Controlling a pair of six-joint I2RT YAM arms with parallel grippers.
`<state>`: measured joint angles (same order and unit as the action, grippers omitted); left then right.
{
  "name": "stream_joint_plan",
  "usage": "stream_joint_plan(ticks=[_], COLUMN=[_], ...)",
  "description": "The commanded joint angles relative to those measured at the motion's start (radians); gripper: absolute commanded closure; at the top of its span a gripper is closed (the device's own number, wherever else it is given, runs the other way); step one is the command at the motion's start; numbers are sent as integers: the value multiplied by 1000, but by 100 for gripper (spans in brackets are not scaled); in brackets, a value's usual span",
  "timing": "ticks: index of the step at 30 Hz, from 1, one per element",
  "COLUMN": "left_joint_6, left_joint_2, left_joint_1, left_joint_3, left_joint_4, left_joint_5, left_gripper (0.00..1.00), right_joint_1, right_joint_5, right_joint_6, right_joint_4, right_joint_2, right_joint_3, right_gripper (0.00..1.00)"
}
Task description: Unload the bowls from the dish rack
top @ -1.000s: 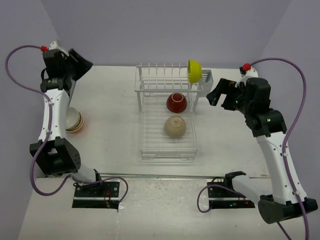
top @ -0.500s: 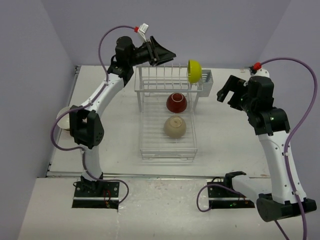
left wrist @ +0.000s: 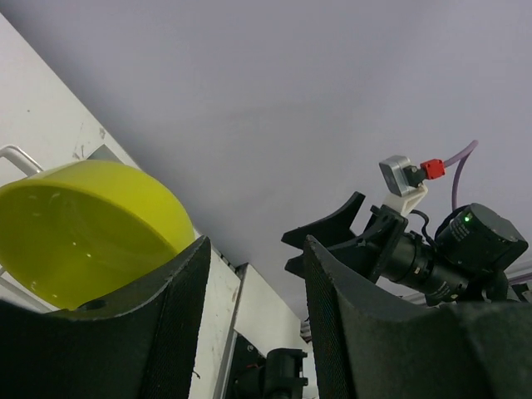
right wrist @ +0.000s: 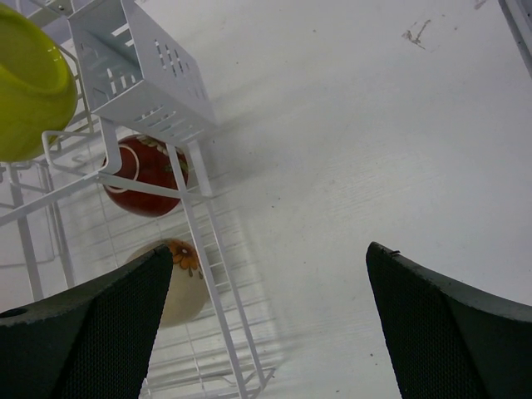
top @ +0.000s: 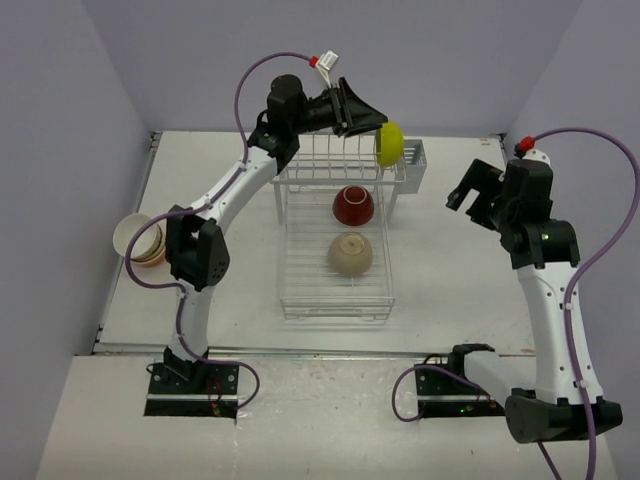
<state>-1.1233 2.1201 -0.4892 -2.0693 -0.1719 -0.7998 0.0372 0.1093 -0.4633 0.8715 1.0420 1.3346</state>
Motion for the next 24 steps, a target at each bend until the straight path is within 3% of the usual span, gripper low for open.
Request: stream_joint_plan(ticks=[1, 24], left_joint_6=[16, 102], left_joint_2=[17, 17], left_joint_1=[-6, -42], left_joint_3=[-58, -25], left_joint_4=[34, 147], left_joint_5=[17, 80], left_gripper=[50, 51], right_joint_1=[-5, -11], right_joint_5=[-17, -31], right_joint_6=[2, 2], right_joint_4=[-12, -20], right_joint_2=[-34, -76], right_joint_3=[3, -29], right_gripper=[1, 1])
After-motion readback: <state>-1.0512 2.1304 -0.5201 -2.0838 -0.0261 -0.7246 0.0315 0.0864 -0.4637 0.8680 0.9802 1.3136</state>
